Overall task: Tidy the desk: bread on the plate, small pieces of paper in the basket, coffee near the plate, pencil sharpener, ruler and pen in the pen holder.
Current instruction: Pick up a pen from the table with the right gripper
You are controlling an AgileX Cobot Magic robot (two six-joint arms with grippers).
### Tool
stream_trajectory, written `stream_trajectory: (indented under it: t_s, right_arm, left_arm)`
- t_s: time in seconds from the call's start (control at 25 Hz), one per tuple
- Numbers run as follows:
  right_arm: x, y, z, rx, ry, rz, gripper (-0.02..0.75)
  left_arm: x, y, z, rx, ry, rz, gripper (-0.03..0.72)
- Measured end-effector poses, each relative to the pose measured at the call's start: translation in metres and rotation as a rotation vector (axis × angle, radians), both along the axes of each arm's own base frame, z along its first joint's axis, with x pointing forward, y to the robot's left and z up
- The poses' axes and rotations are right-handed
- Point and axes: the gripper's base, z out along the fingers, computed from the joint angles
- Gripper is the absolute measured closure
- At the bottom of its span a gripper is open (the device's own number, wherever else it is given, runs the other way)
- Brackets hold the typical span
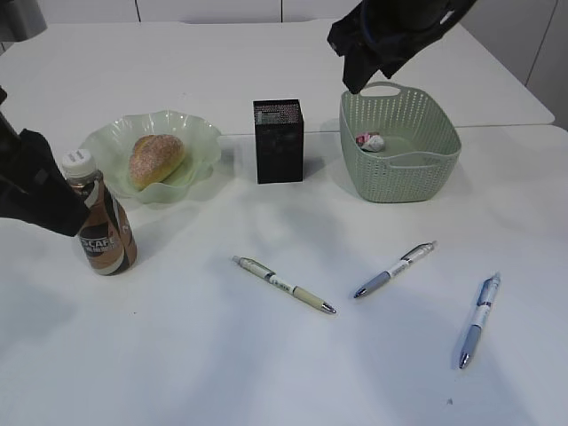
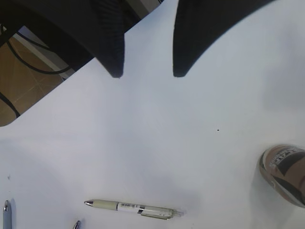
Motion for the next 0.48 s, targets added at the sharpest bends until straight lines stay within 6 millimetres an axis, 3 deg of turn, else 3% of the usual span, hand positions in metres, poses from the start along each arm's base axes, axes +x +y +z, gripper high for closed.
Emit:
stream_trajectory:
  t_s: [0.48]
  right_arm:
    - [-0.006,0.014,0.001,0.093,0.027,0.171,0.318]
  left_arm:
    - [0.001,0.0,0.001,-0.004,-0.013,0.003,0.448]
